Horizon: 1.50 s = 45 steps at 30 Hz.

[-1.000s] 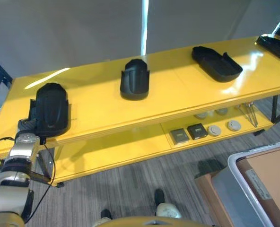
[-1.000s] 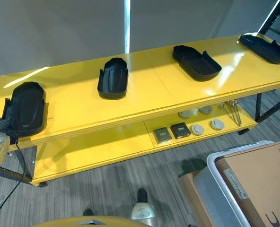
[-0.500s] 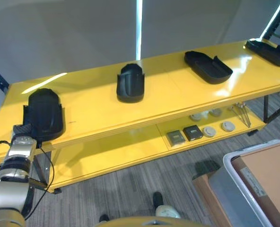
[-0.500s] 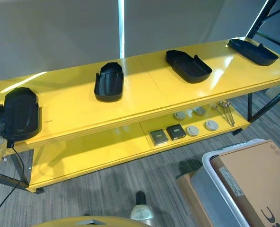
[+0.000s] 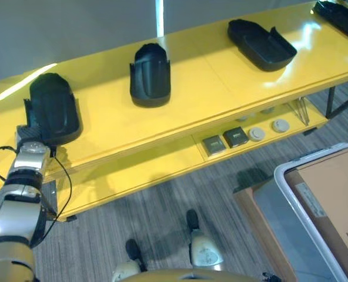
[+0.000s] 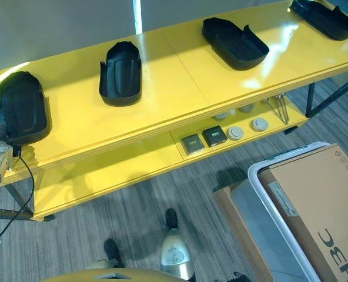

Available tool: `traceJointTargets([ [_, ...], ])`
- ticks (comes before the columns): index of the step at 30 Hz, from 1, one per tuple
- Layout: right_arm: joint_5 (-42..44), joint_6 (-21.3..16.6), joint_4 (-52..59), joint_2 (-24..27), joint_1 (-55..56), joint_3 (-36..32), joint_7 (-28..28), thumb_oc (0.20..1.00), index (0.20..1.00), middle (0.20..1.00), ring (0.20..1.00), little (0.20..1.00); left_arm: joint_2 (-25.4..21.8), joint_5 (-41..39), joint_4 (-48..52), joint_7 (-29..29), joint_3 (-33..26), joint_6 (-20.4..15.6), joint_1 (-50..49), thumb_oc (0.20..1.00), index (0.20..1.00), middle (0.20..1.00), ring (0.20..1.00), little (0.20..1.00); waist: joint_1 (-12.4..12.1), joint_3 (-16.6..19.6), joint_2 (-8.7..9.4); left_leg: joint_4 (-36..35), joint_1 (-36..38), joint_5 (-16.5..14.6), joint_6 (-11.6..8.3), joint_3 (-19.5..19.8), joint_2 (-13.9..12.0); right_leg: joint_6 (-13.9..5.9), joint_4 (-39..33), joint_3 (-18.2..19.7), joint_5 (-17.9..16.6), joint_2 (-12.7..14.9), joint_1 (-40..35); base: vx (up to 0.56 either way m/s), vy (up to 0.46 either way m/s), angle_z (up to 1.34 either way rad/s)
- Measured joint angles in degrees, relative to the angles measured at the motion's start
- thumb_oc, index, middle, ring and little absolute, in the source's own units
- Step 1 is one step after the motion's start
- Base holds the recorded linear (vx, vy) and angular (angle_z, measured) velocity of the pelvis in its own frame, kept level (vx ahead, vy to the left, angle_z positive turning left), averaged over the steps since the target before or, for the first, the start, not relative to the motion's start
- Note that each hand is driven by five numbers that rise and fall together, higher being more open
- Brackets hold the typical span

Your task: Move parts from the plastic box to the shelf.

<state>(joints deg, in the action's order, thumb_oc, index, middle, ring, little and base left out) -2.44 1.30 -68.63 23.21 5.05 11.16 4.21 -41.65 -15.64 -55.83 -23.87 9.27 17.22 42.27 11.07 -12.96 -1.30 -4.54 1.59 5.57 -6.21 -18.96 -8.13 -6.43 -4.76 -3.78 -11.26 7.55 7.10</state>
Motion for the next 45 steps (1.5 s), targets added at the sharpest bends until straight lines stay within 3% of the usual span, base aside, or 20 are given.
traceJointTargets([
  [4,0.03,-0.56,-0.03,0.01,-0.01,0.00,0.00,1.000,1.000,1.000,1.000,1.000,0.00,-0.05,-1.12,-0.85,0.06,-0.46,0.07,0.200,0.200,0.200,0.200,0.200,-0.06,-0.38,0.00,0.00,0.31,-0.14,-0.19,-0.14,-0.19,-0.18,0.00,0.06,-0.09,-0.42,-0.24,-0.01,0.000,-0.01],
  [6,0.02,-1.07,-0.08,0.01,0.00,0.00,0.01,1.000,1.000,1.000,1.000,1.000,0.00,-0.05,-1.52,-0.85,0.12,-0.24,0.14,0.269,0.269,0.269,0.269,0.269,-0.05,-0.47,-0.01,-0.12,0.86,-0.23,-0.29,-0.13,-0.33,-0.02,-0.01,0.01,0.16,-0.49,-0.78,0.00,0.000,0.00],
  [7,0.02,-1.11,-0.08,0.01,0.00,0.00,0.01,1.000,1.000,1.000,1.000,1.000,0.00,-0.04,-1.68,-0.89,0.45,0.13,0.14,0.473,0.473,0.473,0.473,0.473,-0.10,-0.51,-0.06,-0.30,1.12,-0.30,-0.36,-0.14,-0.40,0.00,-0.04,0.01,0.22,-0.47,-1.04,0.00,0.000,0.00],
  [8,0.02,-1.12,-0.08,0.01,-0.01,0.00,0.01,1.000,1.000,1.000,1.000,1.000,-0.01,-0.04,-1.84,-0.92,0.63,0.38,0.14,0.495,0.495,0.495,0.495,0.495,-0.14,-0.54,-0.12,-0.31,1.29,-0.33,-0.40,-0.14,-0.44,0.23,-0.10,0.01,0.42,-0.45,-1.20,0.00,0.000,0.00],
  [9,0.01,-1.12,-0.08,0.02,-0.04,-0.02,0.00,1.000,1.000,1.000,1.000,1.000,-0.03,0.00,-2.44,-0.90,0.66,0.70,0.14,1.000,1.000,1.000,1.000,1.000,-0.25,-0.59,-0.18,-0.32,1.46,-0.36,-0.45,-0.14,-0.50,0.25,-0.18,-0.03,0.46,-0.38,-1.36,0.00,0.000,0.00],
  [20,-0.15,-1.09,-0.20,0.01,-0.14,-0.02,0.01,1.000,1.000,1.000,1.000,1.000,-0.23,1.27,-3.62,0.30,0.91,1.58,0.15,1.000,1.000,1.000,1.000,1.000,-0.55,-0.69,-0.48,-0.33,3.35,-0.60,-0.41,-0.05,-0.54,0.25,-0.21,-0.15,0.73,-0.36,-3.33,0.01,0.004,0.00],
  [26,-0.20,-1.08,-0.75,-0.08,-0.02,-0.07,0.06,1.000,1.000,1.000,1.000,1.000,-5.19,1.36,-2.35,-1.61,0.83,1.52,0.15,1.000,1.000,1.000,1.000,1.000,-1.25,-0.53,-0.60,-0.34,4.85,-0.74,-0.41,0.20,-0.63,0.35,-0.17,-0.48,0.90,-0.31,-5.08,0.02,0.006,0.02],
  [30,-0.22,-1.07,-2.16,-0.20,0.84,-0.14,0.17,1.000,1.000,1.000,1.000,1.000,-8.27,3.01,4.17,-4.16,0.81,-1.52,0.10,1.000,1.000,1.000,1.000,1.000,-3.12,1.25,-0.69,-0.37,5.39,-0.80,-0.42,1.03,-0.65,0.41,-0.29,-1.48,1.19,-0.18,-6.21,0.03,-0.005,0.12],
  [35,-0.22,-1.09,-2.10,-0.62,2.96,-0.94,0.31,1.000,1.000,1.000,1.000,1.000,-15.30,4.01,20.41,-4.60,0.30,-7.19,-4.58,1.000,1.000,1.000,1.000,1.000,-4.94,4.35,-0.49,-0.39,5.62,-1.00,-0.55,1.95,-0.66,0.44,-0.36,-2.44,1.42,-0.06,-7.13,0.02,-0.015,0.11],
  [36,-0.21,-1.02,-2.03,-0.99,3.66,-1.31,0.54,1.000,1.000,1.000,1.000,1.000,-16.41,3.77,27.85,-3.35,-2.86,-8.95,-7.90,1.000,1.000,1.000,1.000,1.000,-5.87,5.29,-0.43,-0.40,5.56,-1.04,-0.49,2.46,-0.61,0.31,-0.37,-2.98,1.51,0.05,-7.63,0.02,-0.029,0.16],
  [38,-0.21,-0.95,-1.99,-2.22,5.20,-2.60,1.41,1.000,1.000,1.000,1.000,1.000,-16.40,3.14,39.25,-0.90,-5.94,-12.24,-13.42,1.000,1.000,1.000,1.000,1.000,-7.26,6.68,-0.23,-0.40,5.54,-1.33,-0.71,3.10,-0.57,0.03,-0.38,-3.46,2.23,0.10,-8.17,0.02,-0.036,0.16],
  [40,-0.22,-0.82,-1.65,-3.32,6.10,-3.61,1.99,1.000,1.000,1.000,1.000,1.000,-14.11,0.76,51.81,3.22,-10.63,-13.04,-21.84,1.000,1.000,1.000,1.000,1.000,-8.25,7.54,-0.07,-0.40,5.68,-1.59,-0.95,3.35,-0.52,-0.19,-0.38,-3.74,2.40,0.24,-8.48,0.02,-0.046,0.11],
  [41,-0.22,-0.69,-1.06,-4.28,7.13,-5.00,2.27,1.000,1.000,1.000,1.000,1.000,-7.44,-0.18,62.18,7.17,-14.22,-14.30,-30.77,0.944,0.944,0.944,0.944,0.944,-9.07,8.18,-0.13,-0.40,5.78,-1.65,-0.87,3.69,-0.41,-0.34,-0.39,-4.17,2.57,0.41,-8.89,0.01,-0.056,0.17],
  [42,-0.22,-0.32,-0.16,-4.90,7.89,-5.22,2.26,1.000,1.000,1.000,1.000,1.000,-3.16,-0.49,66.97,9.20,-13.94,-14.70,-35.74,0.485,0.485,0.485,0.485,0.485,-9.52,8.17,-0.03,-0.40,5.98,-1.65,-0.87,4.12,-0.40,-0.37,-0.39,-4.60,2.71,0.46,-9.28,-0.01,-0.057,0.17],
  [43,-0.21,-0.18,0.45,-5.57,8.39,-5.66,2.31,1.000,1.000,1.000,1.000,1.000,1.58,-0.52,70.51,11.63,-13.60,-14.77,-40.68,0.200,0.200,0.200,0.200,0.200,-10.01,8.08,0.24,-0.40,5.98,-1.64,-0.86,4.43,-0.45,-0.37,-0.39,-4.74,2.79,0.43,-9.24,-0.03,-0.052,0.10],
  [44,-0.21,0.15,0.27,-6.57,8.45,-5.75,2.51,1.000,1.000,1.000,1.000,1.000,13.74,-0.62,70.67,16.39,-11.00,-15.45,-50.40,0.200,0.200,0.200,0.200,0.200,-11.12,8.05,0.57,-0.40,5.76,-1.64,-0.86,4.76,-0.49,-0.45,-0.40,-4.67,2.90,0.38,-8.95,-0.03,-0.038,0.07],
  [45,-0.21,0.07,0.09,-6.99,8.35,-5.63,2.57,1.000,1.000,1.000,1.000,1.000,15.15,-0.62,66.88,18.19,-6.65,-15.40,-53.21,0.200,0.200,0.200,0.200,0.200,-11.63,8.00,1.15,-0.39,5.12,-1.63,-0.85,4.85,-0.54,-0.47,-0.40,-4.60,2.92,0.30,-7.95,-0.04,-0.029,0.02],
])
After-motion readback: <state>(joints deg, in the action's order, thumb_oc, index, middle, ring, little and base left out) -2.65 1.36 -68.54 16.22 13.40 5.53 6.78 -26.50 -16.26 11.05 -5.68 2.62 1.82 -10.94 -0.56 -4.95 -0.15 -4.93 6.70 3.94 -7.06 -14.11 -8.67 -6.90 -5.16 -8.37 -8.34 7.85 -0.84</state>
